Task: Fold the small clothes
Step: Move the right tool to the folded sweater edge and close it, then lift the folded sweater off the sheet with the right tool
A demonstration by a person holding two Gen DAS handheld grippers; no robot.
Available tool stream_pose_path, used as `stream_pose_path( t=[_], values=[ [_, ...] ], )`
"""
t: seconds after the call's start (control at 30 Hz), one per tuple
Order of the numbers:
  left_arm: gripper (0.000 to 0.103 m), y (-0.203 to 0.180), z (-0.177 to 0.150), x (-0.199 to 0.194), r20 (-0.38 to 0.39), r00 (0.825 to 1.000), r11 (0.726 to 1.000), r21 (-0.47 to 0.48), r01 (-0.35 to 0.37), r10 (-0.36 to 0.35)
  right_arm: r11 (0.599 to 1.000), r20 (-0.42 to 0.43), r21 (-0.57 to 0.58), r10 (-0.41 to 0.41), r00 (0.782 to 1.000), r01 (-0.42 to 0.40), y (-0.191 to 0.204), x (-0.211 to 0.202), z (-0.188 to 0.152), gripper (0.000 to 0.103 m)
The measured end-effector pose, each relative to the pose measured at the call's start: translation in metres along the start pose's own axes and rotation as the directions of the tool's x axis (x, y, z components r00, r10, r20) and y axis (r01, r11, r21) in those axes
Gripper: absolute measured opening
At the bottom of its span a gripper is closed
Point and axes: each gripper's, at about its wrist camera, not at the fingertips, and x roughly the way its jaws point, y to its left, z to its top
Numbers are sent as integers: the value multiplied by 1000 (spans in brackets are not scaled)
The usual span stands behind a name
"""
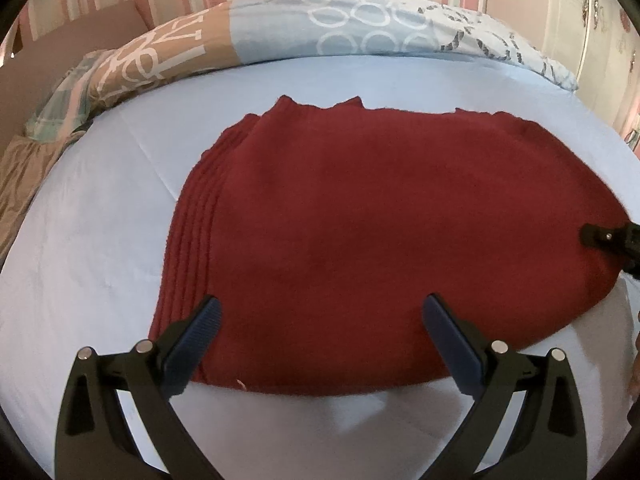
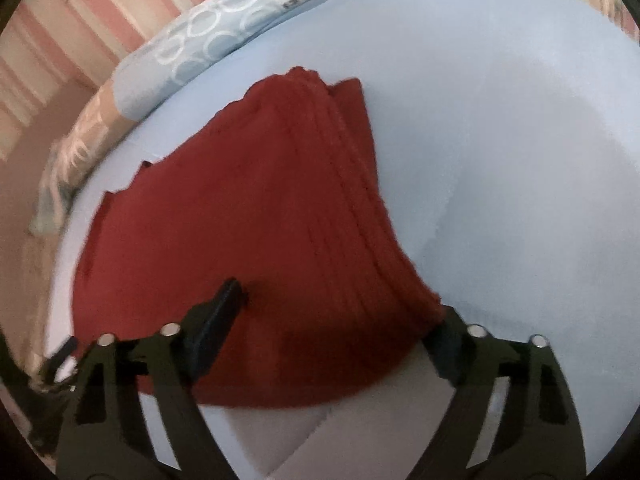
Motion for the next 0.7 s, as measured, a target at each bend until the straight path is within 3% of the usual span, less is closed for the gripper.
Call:
stream_pose_path(
  t=[0.13,0.23,0.3,0.4,0.57,0.7],
  values=[
    [101,1,0,4,-11,1000,1000,-8,2,-2,982,49,-156,-103,994,109,23,8,-4,74],
    [101,0,1,5,-16,1000,1000,-6,0,0,970,73,-202,-122,990,135,27,8,-7,68],
    [101,1,0,5,-18,1000,1000,-6,0,0,961,87,-234,-129,988,146,31,7,-9,53],
    [101,1,0,8,-25,1000,1000,-11,3,-3,942,123,-280,-157,980,186,39,3,-12,42],
    [101,1,1,12,-31,1000,1000,-8,0,-1,901,190,-342,-212,959,267,54,-4,-21,38],
    [101,3,4,13,-34,999,1000,-10,1,-2,903,228,-334,-200,953,269,60,-18,-23,36]
  ],
)
